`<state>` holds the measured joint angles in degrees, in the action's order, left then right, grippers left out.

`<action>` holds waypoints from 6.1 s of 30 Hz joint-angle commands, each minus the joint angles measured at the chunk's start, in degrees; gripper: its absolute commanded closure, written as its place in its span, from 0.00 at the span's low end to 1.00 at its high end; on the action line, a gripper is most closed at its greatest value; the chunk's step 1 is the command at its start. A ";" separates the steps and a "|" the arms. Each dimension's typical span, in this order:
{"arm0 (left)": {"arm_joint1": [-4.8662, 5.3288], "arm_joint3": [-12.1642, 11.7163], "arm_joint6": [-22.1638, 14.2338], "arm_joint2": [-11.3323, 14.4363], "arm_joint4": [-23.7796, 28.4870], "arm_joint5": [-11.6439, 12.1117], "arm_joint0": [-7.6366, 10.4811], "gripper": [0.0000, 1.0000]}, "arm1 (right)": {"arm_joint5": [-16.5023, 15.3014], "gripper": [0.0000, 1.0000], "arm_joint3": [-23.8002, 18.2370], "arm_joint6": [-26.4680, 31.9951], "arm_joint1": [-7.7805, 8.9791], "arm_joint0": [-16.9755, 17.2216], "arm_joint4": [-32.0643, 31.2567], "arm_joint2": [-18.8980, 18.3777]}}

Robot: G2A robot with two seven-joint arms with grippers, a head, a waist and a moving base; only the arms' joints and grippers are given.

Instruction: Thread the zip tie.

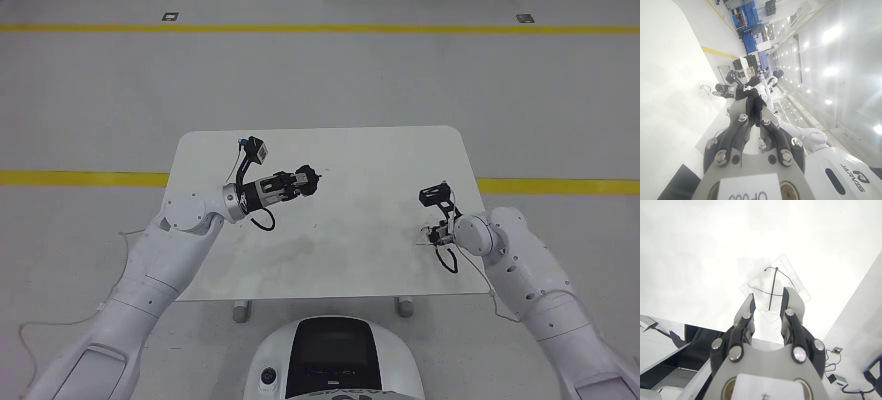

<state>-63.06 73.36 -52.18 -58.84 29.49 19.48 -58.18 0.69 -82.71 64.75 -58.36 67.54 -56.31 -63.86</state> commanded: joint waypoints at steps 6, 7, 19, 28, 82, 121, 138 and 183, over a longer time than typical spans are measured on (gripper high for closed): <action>0.00 0.00 0.00 0.00 0.00 0.00 0.00 1.00 | -0.07 0.80 4.72 -2.14 -0.87 -1.85 0.90 1.68; 0.00 0.00 0.00 0.00 0.00 0.00 0.00 1.00 | -0.07 0.80 5.28 -2.23 -1.00 -2.14 1.04 1.95; 0.00 0.00 0.00 0.00 0.00 0.00 0.00 1.00 | 1.26 0.84 9.91 -3.40 -2.42 -4.69 0.74 4.83; 0.00 0.00 0.00 0.00 0.00 0.00 0.00 1.00 | 1.58 0.87 11.81 -3.71 -3.15 -5.66 0.33 5.88; 0.00 0.00 0.00 0.00 0.00 0.00 0.00 1.00 | 2.32 1.00 10.16 -1.07 -4.19 -4.26 -4.03 2.99; 0.00 0.00 0.00 0.00 0.00 0.00 0.00 1.00 | 0.69 1.00 -0.79 -16.55 -2.34 7.94 -2.44 -8.65; 0.00 0.00 0.00 0.00 0.00 0.00 0.00 1.00 | -0.89 1.00 -3.35 -22.95 -2.30 11.08 -2.11 -10.20; 0.00 0.00 0.00 0.00 0.00 0.00 0.00 1.00 | -20.17 1.00 -15.25 -47.88 6.82 21.35 16.22 -10.83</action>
<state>-63.06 73.36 -52.18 -58.84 29.49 19.48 -58.18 -19.48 -97.99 16.92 -51.49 88.86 -39.71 -74.63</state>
